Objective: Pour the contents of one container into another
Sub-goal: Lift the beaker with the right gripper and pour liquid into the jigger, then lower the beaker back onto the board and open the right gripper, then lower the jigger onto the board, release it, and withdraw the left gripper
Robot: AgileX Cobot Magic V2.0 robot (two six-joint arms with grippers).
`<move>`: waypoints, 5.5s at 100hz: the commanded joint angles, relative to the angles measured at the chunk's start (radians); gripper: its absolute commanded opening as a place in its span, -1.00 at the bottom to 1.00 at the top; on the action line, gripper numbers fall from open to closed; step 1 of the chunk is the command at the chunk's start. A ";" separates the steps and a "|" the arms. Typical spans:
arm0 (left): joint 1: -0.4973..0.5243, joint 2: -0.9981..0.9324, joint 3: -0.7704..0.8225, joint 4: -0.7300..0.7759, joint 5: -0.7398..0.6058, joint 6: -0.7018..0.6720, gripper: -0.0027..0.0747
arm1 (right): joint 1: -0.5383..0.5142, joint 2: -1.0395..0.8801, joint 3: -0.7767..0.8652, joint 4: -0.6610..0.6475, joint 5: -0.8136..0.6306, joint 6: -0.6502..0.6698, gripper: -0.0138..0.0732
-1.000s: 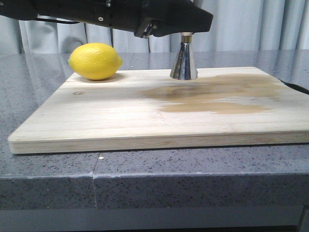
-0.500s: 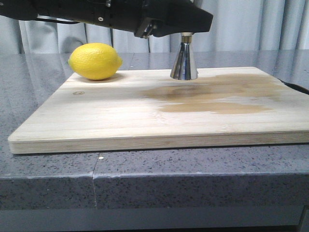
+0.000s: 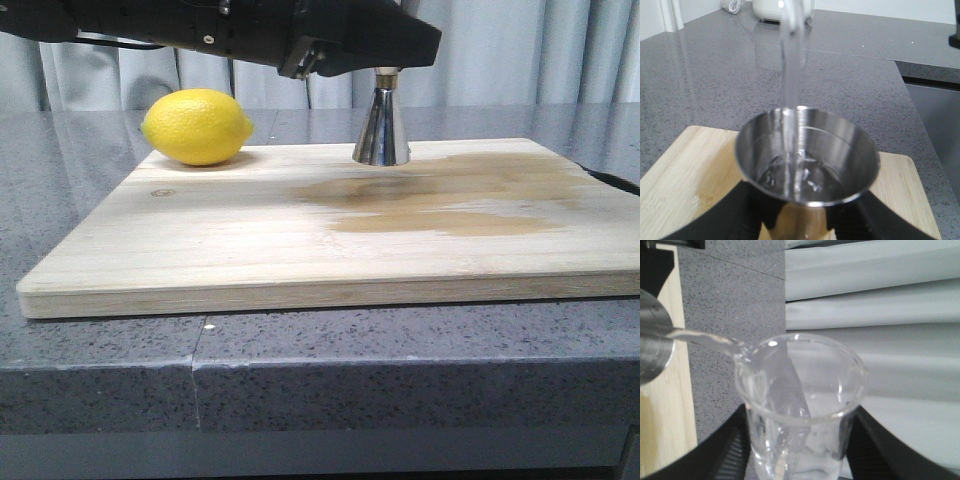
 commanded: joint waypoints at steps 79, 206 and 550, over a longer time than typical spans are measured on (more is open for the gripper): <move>-0.004 -0.061 -0.031 -0.077 0.054 -0.012 -0.25 | -0.008 -0.029 -0.040 0.071 -0.023 0.298 -0.05; -0.004 -0.061 -0.031 -0.077 0.054 -0.012 -0.25 | -0.399 0.207 0.540 0.704 -1.279 0.735 -0.05; -0.002 -0.005 -0.031 -0.077 -0.023 0.008 -0.25 | -0.399 -0.303 0.717 0.707 -0.747 0.635 0.70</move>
